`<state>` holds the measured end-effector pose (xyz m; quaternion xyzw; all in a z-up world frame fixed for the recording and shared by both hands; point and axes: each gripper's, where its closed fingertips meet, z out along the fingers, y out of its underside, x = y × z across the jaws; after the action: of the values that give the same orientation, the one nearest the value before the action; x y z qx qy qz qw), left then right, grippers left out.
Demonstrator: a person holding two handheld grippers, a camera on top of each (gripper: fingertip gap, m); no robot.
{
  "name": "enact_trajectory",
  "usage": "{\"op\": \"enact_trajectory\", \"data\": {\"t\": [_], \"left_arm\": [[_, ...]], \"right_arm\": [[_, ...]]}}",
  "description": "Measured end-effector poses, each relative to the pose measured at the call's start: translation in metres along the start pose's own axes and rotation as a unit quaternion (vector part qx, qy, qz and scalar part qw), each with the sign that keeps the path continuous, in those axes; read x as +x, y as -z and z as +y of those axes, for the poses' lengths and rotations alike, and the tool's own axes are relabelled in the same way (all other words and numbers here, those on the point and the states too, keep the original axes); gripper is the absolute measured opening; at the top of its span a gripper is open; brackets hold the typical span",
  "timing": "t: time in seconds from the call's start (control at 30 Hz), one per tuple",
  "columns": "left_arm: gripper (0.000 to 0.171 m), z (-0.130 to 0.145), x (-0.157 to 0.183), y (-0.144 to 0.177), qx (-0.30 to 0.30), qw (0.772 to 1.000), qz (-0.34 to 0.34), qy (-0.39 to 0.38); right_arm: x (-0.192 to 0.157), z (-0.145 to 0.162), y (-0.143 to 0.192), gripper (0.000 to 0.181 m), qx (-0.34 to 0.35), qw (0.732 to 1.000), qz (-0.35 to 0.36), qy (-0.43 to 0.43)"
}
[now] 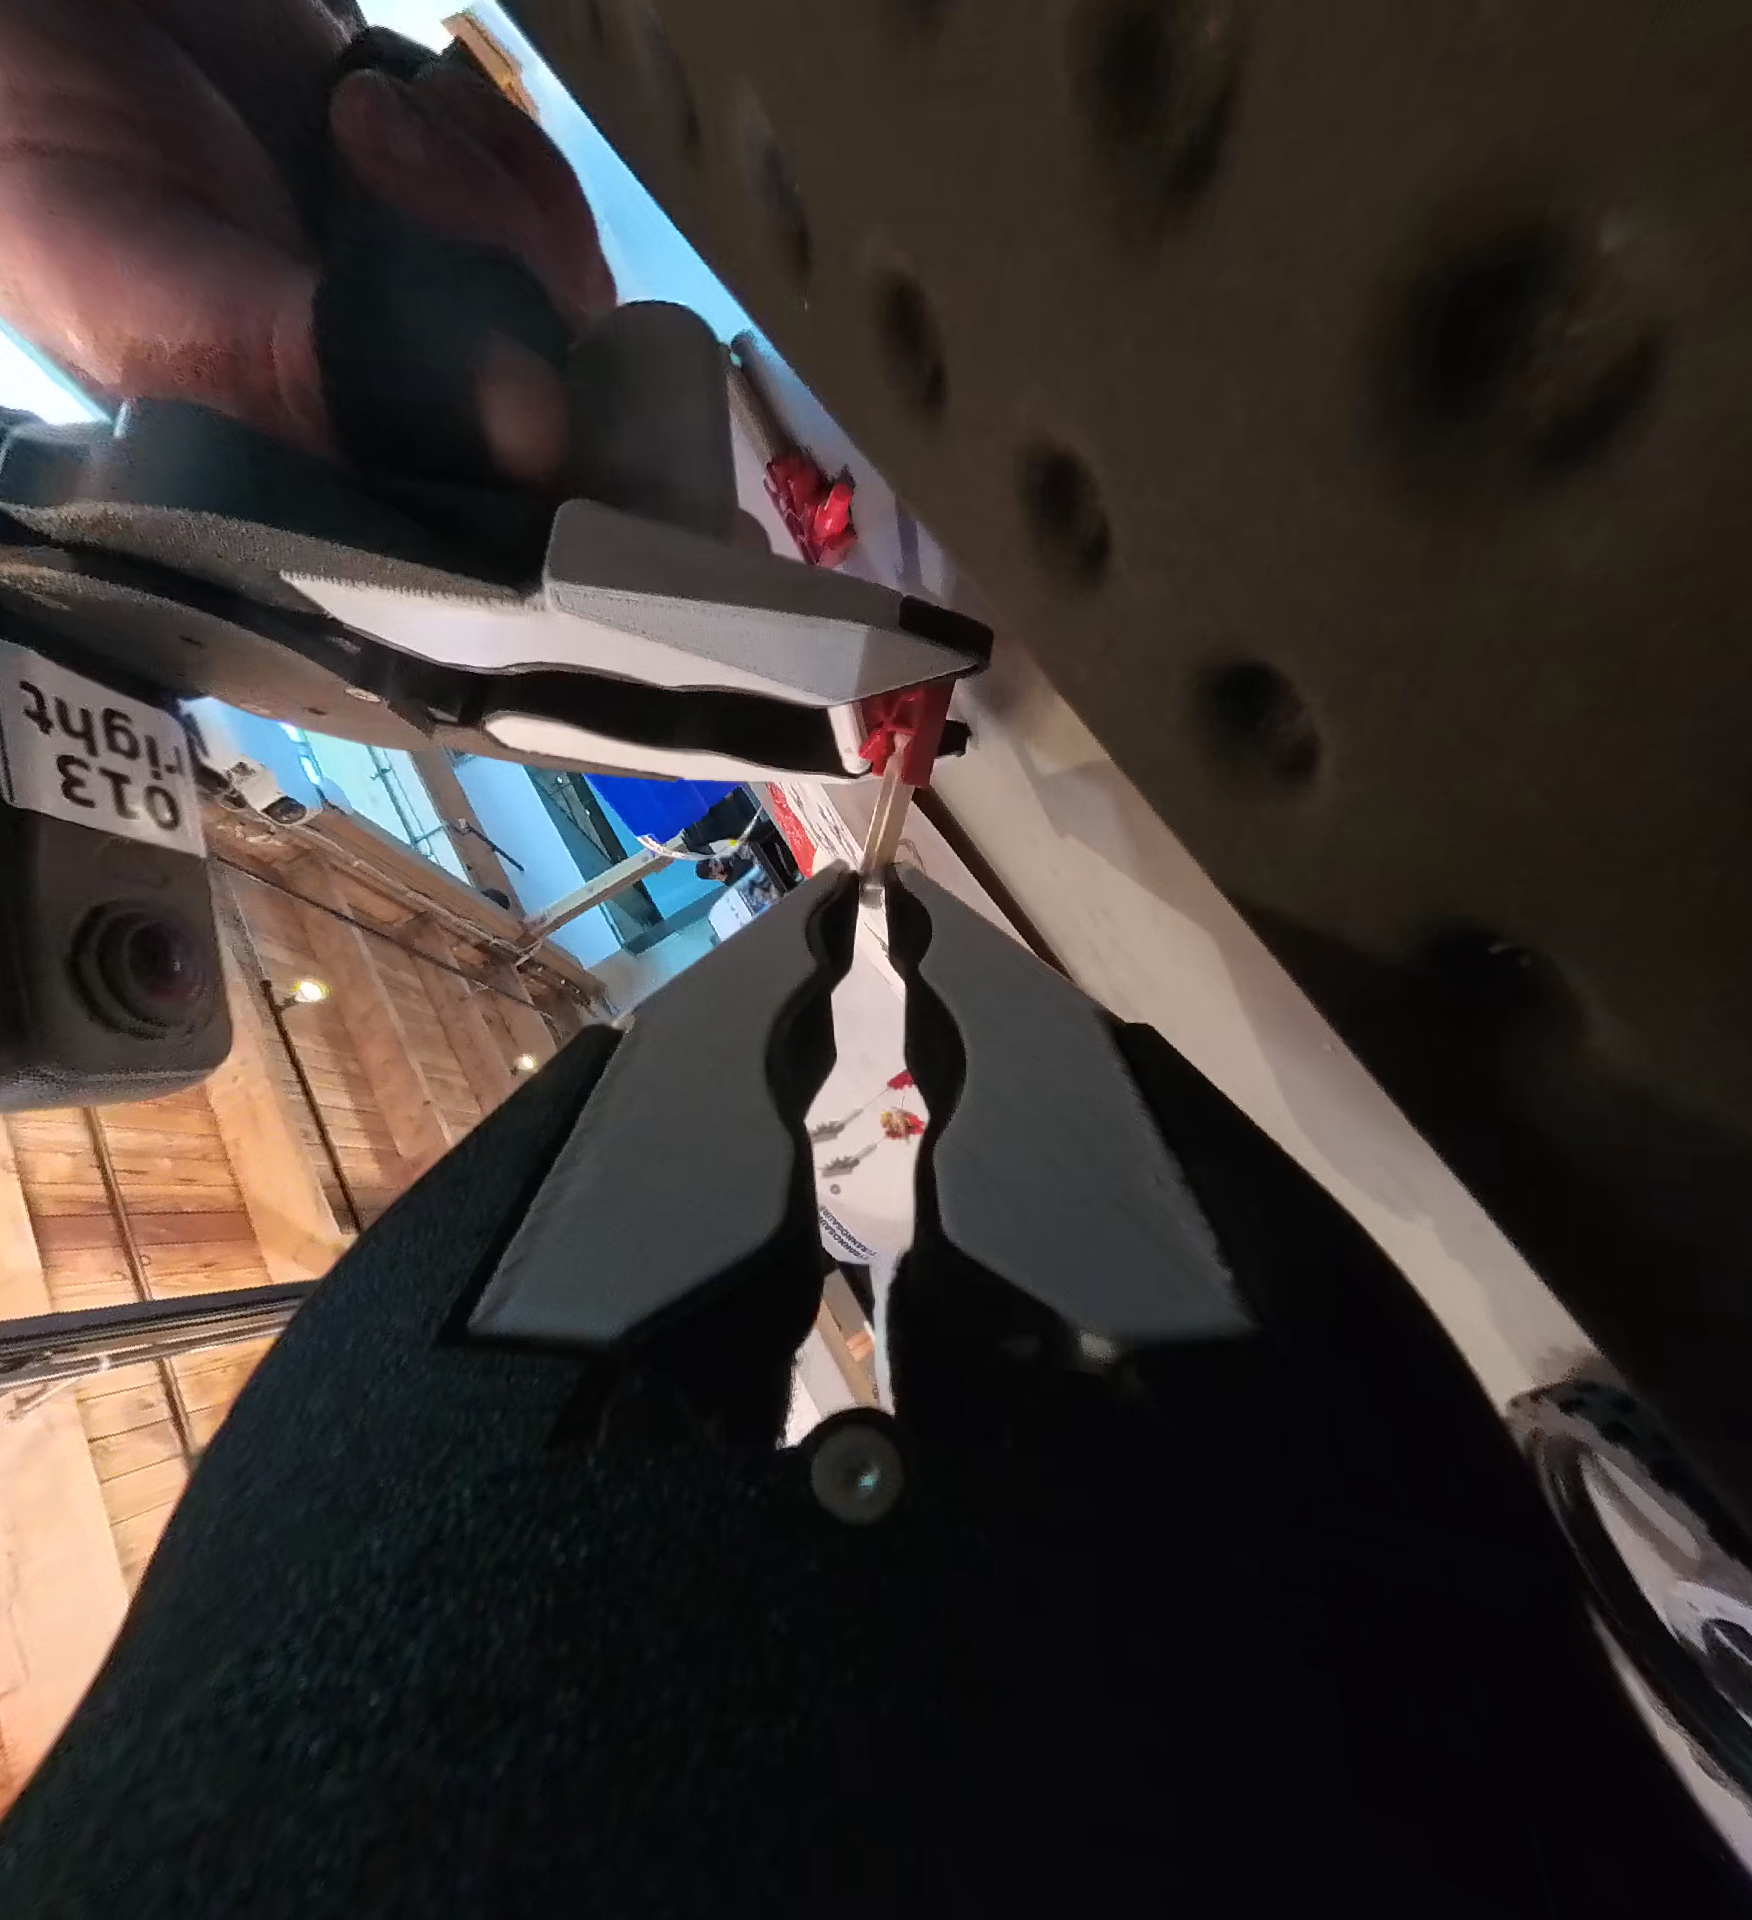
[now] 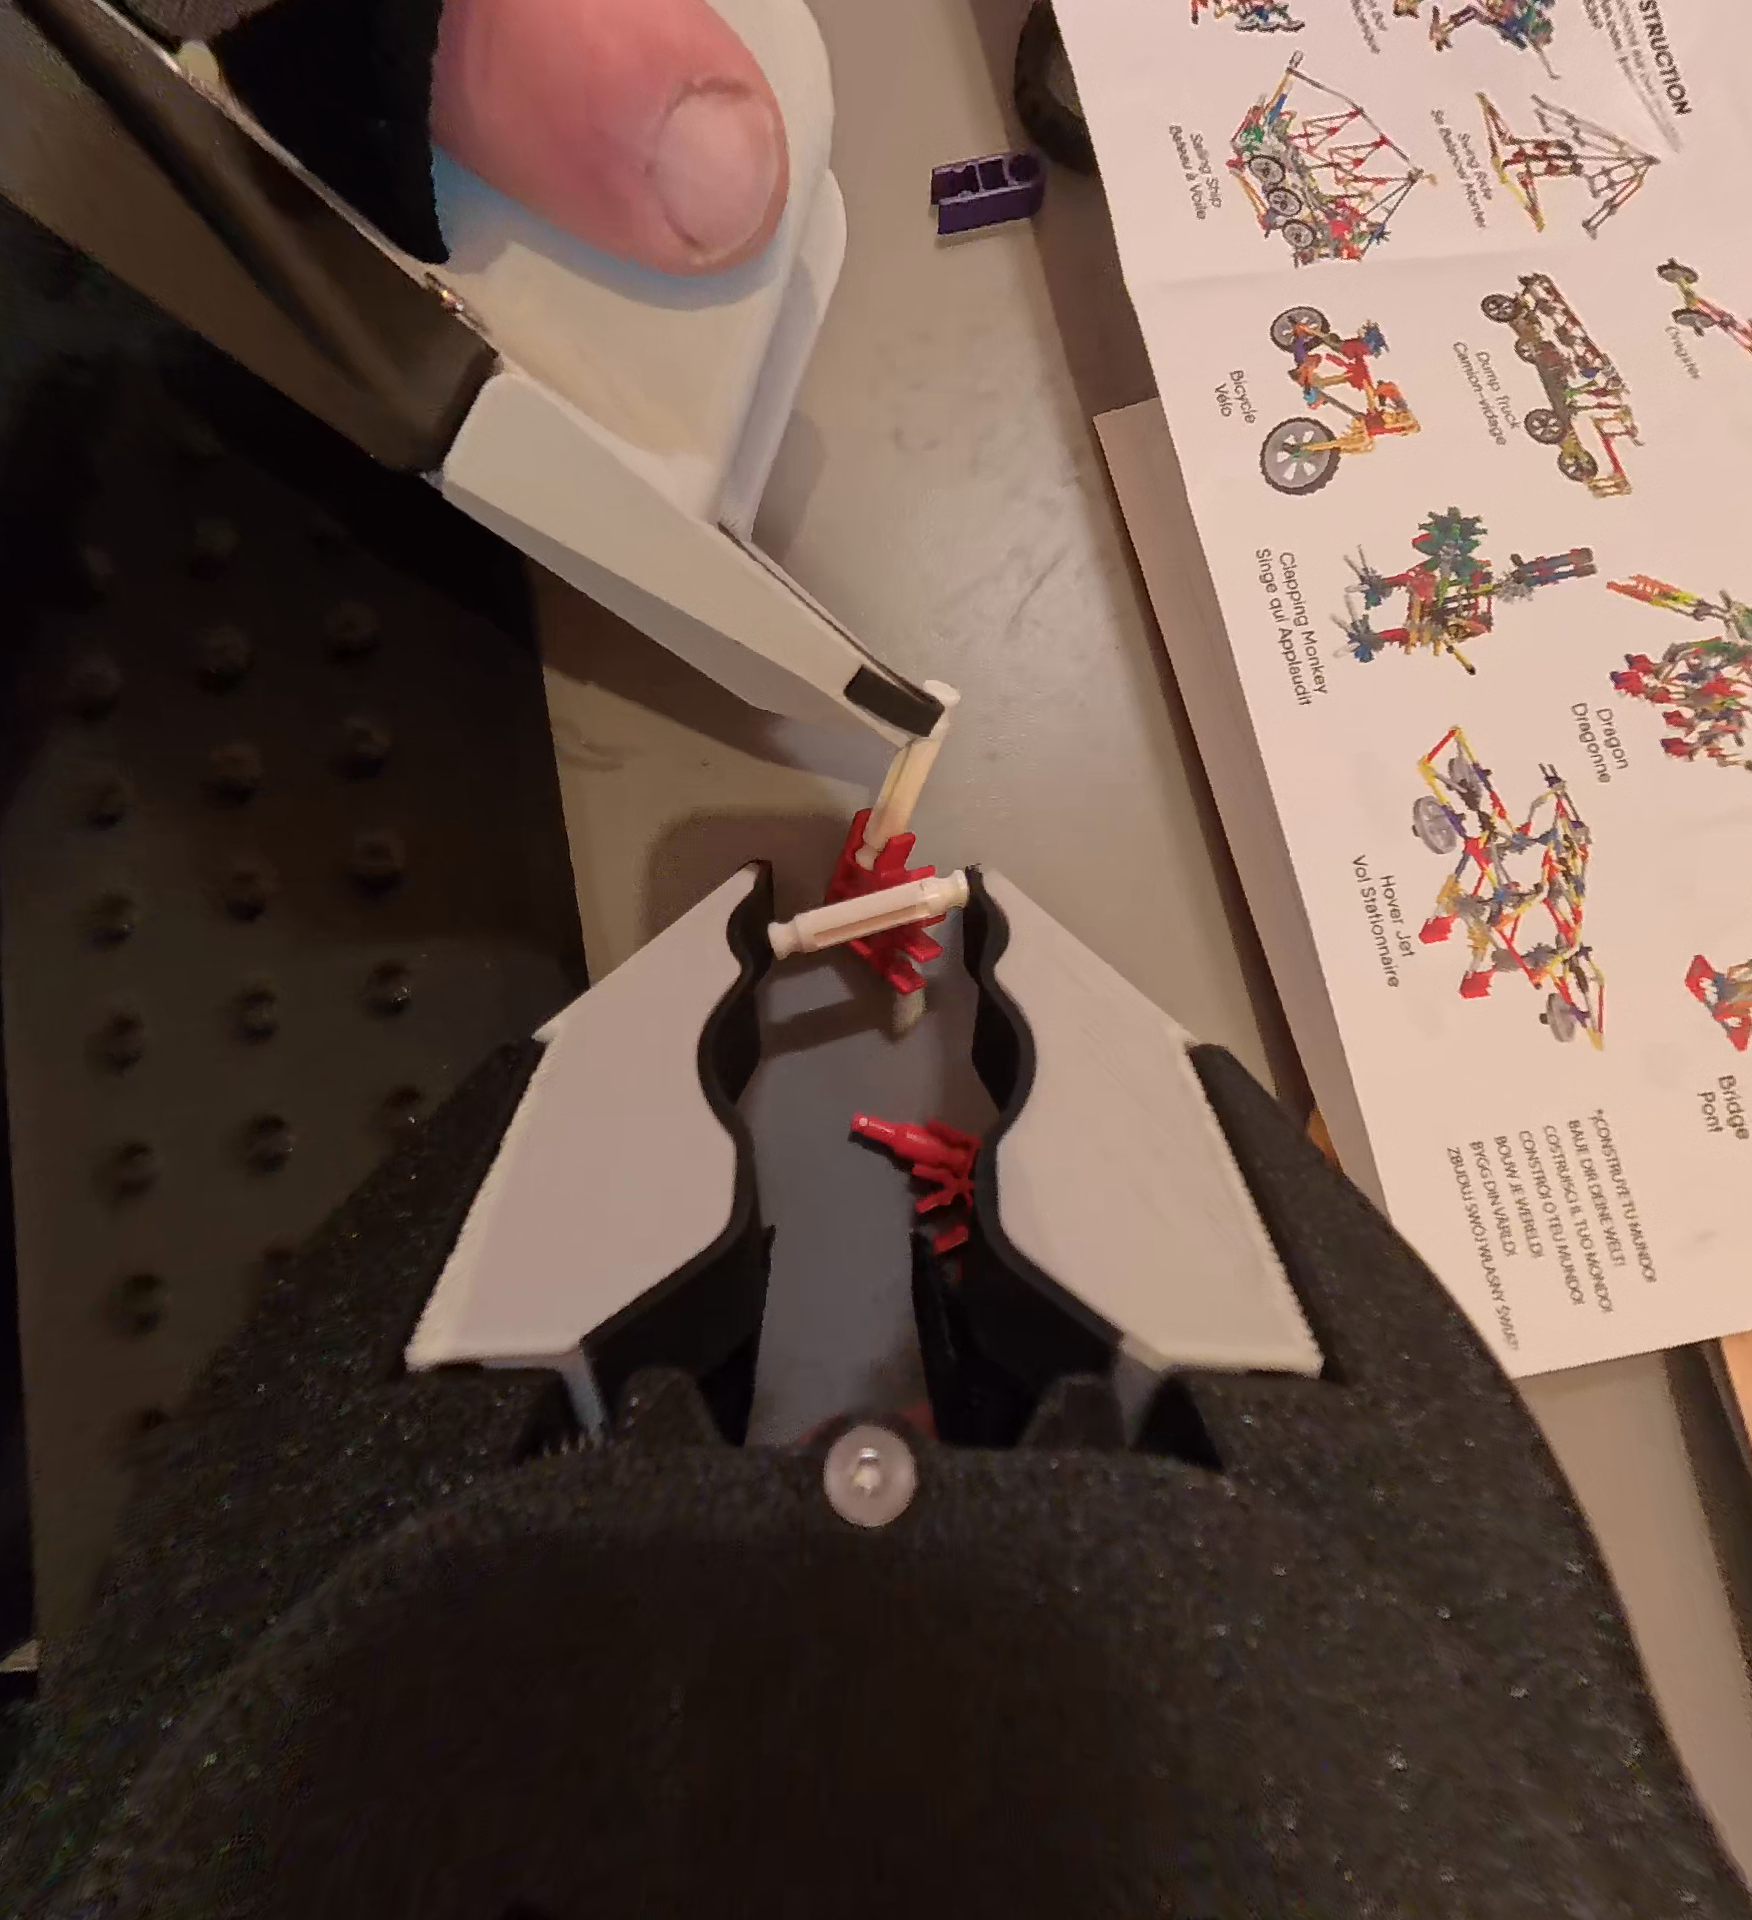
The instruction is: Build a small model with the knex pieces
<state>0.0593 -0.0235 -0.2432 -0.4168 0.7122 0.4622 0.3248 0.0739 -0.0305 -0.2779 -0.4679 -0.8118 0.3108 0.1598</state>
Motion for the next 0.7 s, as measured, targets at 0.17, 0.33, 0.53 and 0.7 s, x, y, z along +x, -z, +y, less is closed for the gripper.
{"op": "enact_trajectory", "data": {"t": [0.17, 0.33, 0.53, 0.7], "left_arm": [[0.000, 0.006, 0.002, 0.001, -0.022, 0.999, -0.002, 0.039], [0.007, 0.004, 0.021, 0.000, -0.016, 0.986, 0.077, 0.150], [0.027, -0.005, -0.003, 0.004, 0.074, 0.823, 0.197, 0.527], [0.046, -0.010, 0.002, -0.003, 0.104, 0.668, 0.311, 0.668]], "right_arm": [[0.000, 0.001, -0.001, 0.036, 0.005, 1.000, 0.024, 0.017], [-0.001, 0.001, -0.001, 0.036, 0.012, 0.999, 0.030, 0.019], [-0.001, 0.001, -0.001, 0.036, 0.018, 0.999, 0.032, 0.020], [-0.001, 0.001, -0.001, 0.036, 0.022, 0.999, 0.031, 0.018]]}}
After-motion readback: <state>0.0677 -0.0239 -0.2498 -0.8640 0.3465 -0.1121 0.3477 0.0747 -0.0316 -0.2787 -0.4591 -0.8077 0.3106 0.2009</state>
